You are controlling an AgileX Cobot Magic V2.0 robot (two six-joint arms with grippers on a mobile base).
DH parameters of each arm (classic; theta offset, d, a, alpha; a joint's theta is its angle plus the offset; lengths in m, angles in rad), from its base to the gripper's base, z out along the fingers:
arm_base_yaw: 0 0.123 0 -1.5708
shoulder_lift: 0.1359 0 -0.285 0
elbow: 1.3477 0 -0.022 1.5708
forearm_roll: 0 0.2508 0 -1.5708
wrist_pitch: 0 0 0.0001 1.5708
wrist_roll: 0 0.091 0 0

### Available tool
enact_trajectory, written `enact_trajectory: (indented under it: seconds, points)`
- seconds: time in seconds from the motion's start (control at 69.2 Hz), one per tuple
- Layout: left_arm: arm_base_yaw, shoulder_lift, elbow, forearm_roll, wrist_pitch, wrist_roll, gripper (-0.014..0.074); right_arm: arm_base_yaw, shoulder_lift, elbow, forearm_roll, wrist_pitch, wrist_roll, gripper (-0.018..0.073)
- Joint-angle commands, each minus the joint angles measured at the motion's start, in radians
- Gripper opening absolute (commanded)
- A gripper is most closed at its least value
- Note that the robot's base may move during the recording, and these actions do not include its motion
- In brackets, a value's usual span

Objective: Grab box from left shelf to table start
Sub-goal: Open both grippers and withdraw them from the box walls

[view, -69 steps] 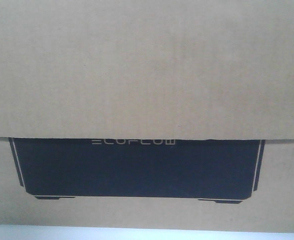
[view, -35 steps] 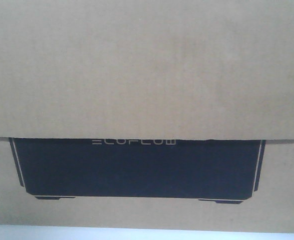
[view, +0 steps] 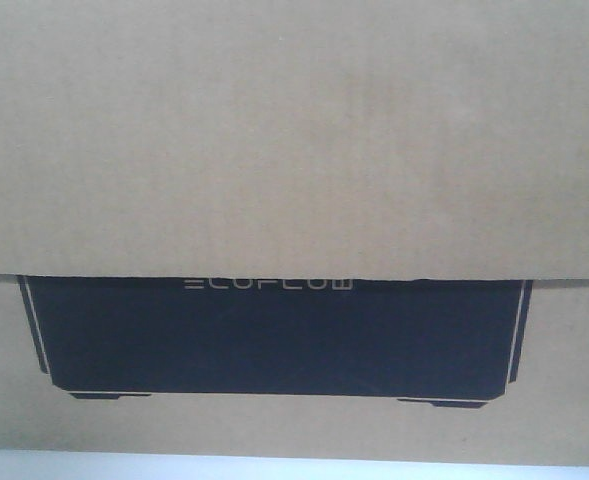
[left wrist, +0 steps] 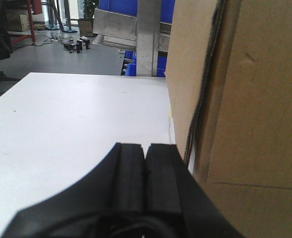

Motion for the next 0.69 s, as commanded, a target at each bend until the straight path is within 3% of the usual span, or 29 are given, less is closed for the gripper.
enact_trajectory:
  seconds: [0.0, 0.679]
  points:
    - [0.0, -0.013, -0.001, -0.007, -0.096, 0.0, -0.0093, -0.004, -0.005, 0.006, 0.0, -0.081, 0.0, 0.002]
    - [0.0, -0.013, -0.001, -0.007, -0.096, 0.0, -0.0093, -0.004, -0.005, 0.006, 0.0, -0.081, 0.0, 0.002]
